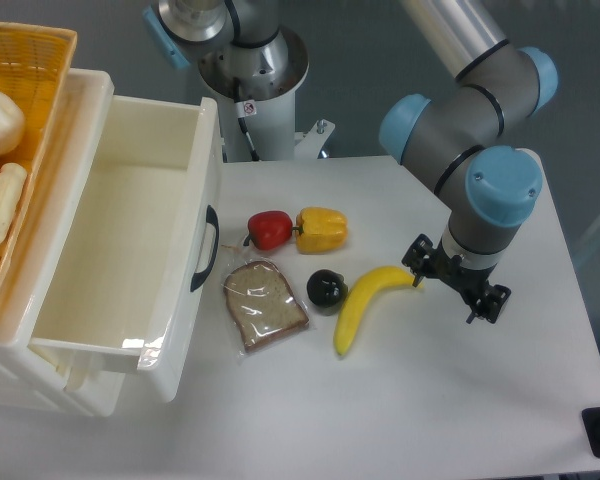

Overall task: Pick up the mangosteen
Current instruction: 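Move the gripper over the dark round mangosteen beside the banana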

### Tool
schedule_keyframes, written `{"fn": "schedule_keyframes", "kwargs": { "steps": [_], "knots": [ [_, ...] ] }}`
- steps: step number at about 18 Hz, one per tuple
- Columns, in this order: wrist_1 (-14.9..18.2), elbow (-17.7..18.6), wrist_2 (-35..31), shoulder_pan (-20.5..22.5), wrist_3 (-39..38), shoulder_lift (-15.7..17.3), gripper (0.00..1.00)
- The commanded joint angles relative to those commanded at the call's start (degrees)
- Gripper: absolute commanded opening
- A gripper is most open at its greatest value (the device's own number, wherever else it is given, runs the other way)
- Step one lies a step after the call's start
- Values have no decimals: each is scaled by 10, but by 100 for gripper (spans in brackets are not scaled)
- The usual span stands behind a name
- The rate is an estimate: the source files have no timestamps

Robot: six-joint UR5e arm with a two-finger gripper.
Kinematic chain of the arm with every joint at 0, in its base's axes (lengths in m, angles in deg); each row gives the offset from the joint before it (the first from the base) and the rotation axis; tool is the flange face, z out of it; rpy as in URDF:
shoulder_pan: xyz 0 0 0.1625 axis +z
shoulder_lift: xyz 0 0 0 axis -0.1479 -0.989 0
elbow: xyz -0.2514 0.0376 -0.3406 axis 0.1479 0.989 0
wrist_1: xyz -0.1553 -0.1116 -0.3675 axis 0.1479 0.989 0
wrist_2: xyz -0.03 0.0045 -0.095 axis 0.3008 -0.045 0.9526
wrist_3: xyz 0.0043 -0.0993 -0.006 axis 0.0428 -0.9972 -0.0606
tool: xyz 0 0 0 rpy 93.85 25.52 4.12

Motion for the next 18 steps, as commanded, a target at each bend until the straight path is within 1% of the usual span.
{"fn": "schedule_keyframes", "kwargs": {
  "steps": [4, 5, 7, 9, 11, 14, 16, 18],
  "knots": [
    [0, 3, 3, -2, -5, 1, 100],
    [-1, 9, 3, -3, -7, 0, 100],
    [-3, 32, 6, -5, -8, 0, 100],
    [-8, 52, 30, -4, -8, 3, 100],
    [-8, 72, 37, -6, -8, 8, 100],
    [-8, 90, 38, -19, -12, 12, 100],
    [-7, 94, 39, -25, -37, 14, 100],
    [-5, 111, 38, -47, -41, 22, 100]
  ]
}}
